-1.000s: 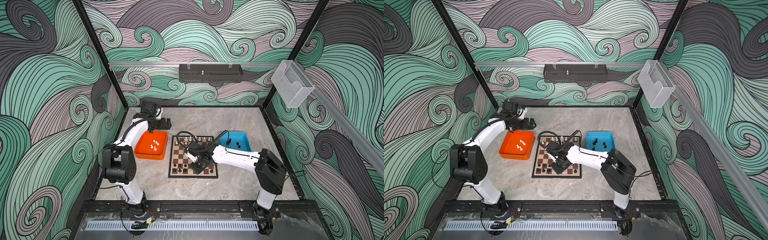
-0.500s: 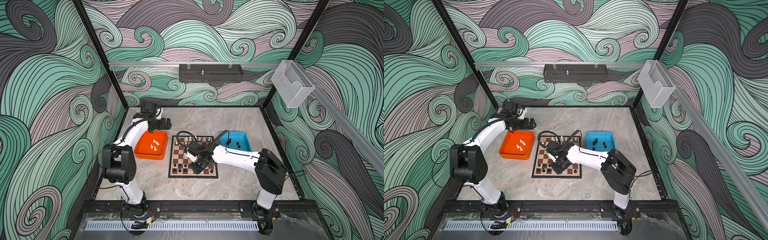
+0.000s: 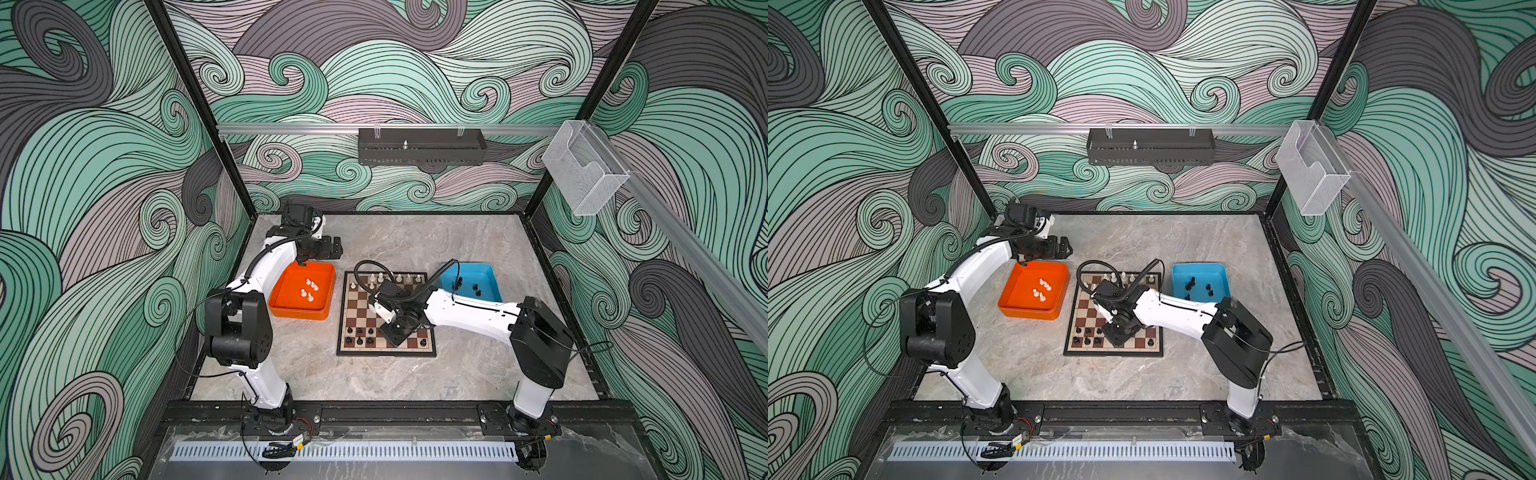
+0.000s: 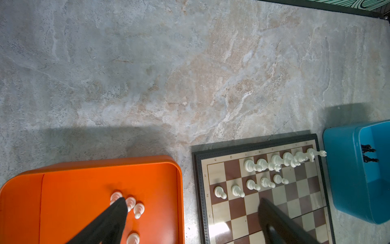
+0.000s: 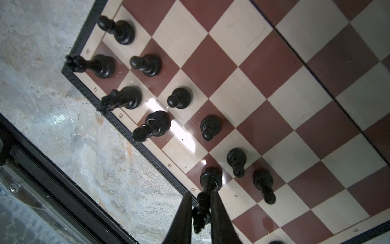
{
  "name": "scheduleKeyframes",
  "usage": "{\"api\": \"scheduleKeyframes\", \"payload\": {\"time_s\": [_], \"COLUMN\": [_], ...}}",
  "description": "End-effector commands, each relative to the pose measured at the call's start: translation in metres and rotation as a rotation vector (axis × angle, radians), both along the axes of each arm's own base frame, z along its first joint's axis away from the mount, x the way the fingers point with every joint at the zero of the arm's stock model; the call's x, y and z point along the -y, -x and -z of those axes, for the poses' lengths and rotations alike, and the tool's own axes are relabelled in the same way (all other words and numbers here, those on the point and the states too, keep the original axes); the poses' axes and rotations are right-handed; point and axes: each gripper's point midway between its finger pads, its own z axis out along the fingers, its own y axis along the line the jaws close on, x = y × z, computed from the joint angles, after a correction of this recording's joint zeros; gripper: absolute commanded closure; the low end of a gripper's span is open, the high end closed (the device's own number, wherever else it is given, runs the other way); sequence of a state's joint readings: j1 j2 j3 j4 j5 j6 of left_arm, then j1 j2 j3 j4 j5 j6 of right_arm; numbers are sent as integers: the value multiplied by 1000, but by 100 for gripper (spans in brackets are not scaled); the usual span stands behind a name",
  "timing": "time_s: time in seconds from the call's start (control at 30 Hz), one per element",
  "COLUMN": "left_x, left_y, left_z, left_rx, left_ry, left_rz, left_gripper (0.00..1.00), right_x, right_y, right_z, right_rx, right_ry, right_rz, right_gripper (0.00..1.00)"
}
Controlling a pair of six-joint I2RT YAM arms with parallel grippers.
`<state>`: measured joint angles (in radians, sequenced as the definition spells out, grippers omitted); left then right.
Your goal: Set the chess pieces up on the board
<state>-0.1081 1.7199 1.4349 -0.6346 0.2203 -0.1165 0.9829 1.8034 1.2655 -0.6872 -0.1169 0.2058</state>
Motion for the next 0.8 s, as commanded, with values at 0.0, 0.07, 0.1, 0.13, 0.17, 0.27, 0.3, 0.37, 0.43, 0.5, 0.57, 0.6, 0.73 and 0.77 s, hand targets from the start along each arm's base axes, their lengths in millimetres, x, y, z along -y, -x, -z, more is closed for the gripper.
{"api": "scheduleKeyframes", "payload": {"time_s": [0.0, 0.07, 0.1, 0.13, 0.17, 0.27, 0.3, 0.37, 0.43, 0.5, 0.57, 0.6, 0.73, 0.77], "left_x": [2, 2, 2, 2, 2, 1, 2, 2, 2, 2, 2, 2, 2, 2], "left_y": [0, 0, 0, 1, 1, 0, 1, 0, 0, 0, 0, 0, 0, 0], "left_z": [6, 5, 5, 5, 6, 5, 6, 5, 5, 5, 5, 5, 5, 5], "left_rx": [-15, -16, -14, -15, -16, -15, -16, -14, -14, -15, -15, -15, -15, -14], "left_ry": [-7, -6, -7, -7, -7, -7, -7, -6, -6, -4, -4, -4, -1, -1], "left_rz": [0, -1, 0, -1, -1, -1, -1, -1, -2, -1, 0, 0, -1, -1], "left_gripper": [1, 1, 2, 1, 1, 1, 1, 1, 1, 1, 1, 1, 1, 1], "right_x": [-2, -2, -2, -2, -3, -3, -3, -3, -3, -2, -2, -2, 1, 1], "right_y": [-2, -2, -2, -1, -1, 0, 0, 0, 0, 1, 0, -1, -2, -2], "right_z": [-2, -3, -3, -3, -3, -3, -2, -3, -3, -2, -2, -2, 1, 1], "right_rx": [-1, 0, -2, -3, -5, -10, -12, -13, -15, -18, -17, -15, -25, -32], "right_ry": [-19, -22, -23, -25, -27, -30, -29, -31, -35, -31, -30, -28, -20, -22], "right_rz": [4, 6, 6, 4, 3, 0, 1, 1, 1, 5, 9, 12, 30, 30], "right_gripper": [83, 83, 83, 84, 84, 84, 84, 84, 84, 84, 83, 84, 83, 84]}}
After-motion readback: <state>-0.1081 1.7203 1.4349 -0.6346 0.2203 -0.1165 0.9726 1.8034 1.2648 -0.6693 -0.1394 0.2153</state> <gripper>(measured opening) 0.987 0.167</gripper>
